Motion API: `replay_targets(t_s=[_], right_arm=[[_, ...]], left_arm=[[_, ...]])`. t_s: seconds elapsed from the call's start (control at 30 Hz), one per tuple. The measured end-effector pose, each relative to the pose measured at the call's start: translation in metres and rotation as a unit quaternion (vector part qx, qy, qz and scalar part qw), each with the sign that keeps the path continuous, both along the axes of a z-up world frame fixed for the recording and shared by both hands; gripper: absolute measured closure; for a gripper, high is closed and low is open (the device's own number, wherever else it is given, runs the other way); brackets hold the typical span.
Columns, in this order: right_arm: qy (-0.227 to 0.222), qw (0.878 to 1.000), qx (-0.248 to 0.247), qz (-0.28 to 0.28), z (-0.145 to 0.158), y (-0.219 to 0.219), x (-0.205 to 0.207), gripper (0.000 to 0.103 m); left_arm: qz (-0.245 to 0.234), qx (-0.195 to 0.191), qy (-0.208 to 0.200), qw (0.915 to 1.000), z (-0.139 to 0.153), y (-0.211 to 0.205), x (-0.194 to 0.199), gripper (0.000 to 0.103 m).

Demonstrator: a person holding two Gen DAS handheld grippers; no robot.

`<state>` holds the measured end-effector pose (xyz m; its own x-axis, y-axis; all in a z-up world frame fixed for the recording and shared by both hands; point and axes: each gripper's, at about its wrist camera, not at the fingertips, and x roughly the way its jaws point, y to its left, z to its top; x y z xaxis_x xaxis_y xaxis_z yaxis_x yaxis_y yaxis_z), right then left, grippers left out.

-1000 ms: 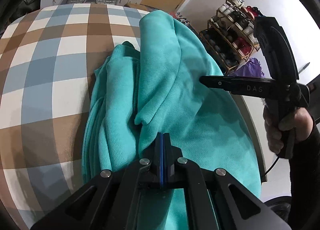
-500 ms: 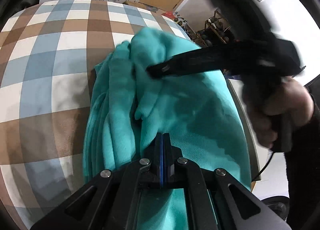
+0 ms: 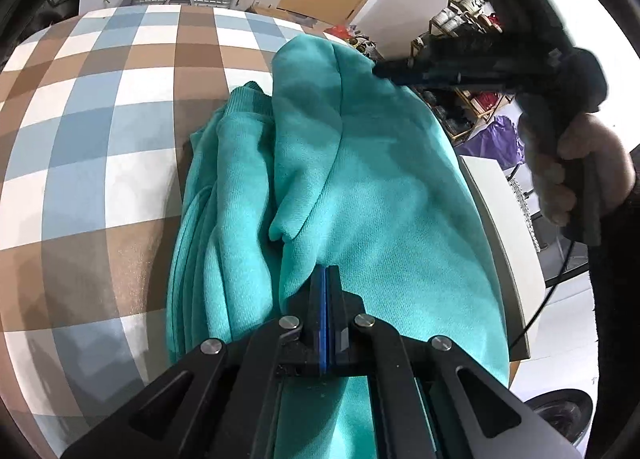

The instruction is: Fold large clothes

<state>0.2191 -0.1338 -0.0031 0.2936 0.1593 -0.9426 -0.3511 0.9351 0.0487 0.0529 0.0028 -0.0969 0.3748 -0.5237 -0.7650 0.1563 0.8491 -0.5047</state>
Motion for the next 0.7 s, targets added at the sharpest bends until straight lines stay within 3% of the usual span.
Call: replay_targets(t_s=[0.07,0.17,0.33,0.4,0.5,0.6,0.63,0.67,0.7], right_arm=[[0.016,1.0,-0.021,-0.003,-0.021,-0.001,0.007,0.075],[0.003,0.998,-0.058,-0.001,-0.051,0.01,0.009,0.071],[0.002,0.998,-0.061,-0.023,-0.059,0.011,0.014,0.071],[-0.013,0.999,-0.029,-0.025,-0.038,0.0,0.006,0.07],[-0.041,0.995,0.081,-0.034,0.005,-0.037,-0.033,0.063],[-0.085,0.983,0.158,-0.048,0.035,-0.078,-0.092,0.029],[-0.101,0.976,0.182,-0.058,0.04,-0.093,-0.114,0.012],[-0.111,0.969,0.209,-0.069,0.04,-0.109,-0.136,0.006],[-0.116,0.961,0.236,-0.082,0.036,-0.124,-0.16,0.006]], left_arm=[[0.001,0.004,-0.002,1.0,0.0,-0.001,-0.001,0.103],[0.004,0.012,-0.009,0.9999,0.001,-0.003,-0.002,0.103],[0.002,-0.002,-0.003,1.0,-0.002,0.0,-0.003,0.103],[-0.005,-0.012,0.0,0.9999,0.001,0.002,-0.004,0.103],[-0.025,0.005,-0.012,0.9996,0.013,0.0,-0.01,0.103],[-0.04,0.036,-0.06,0.9967,0.035,0.001,-0.024,0.103],[-0.039,0.04,-0.064,0.9964,0.038,0.004,-0.026,0.1],[-0.03,0.037,-0.061,0.997,0.04,0.01,-0.027,0.082],[-0.016,0.028,-0.055,0.998,0.041,0.019,-0.027,0.046]])
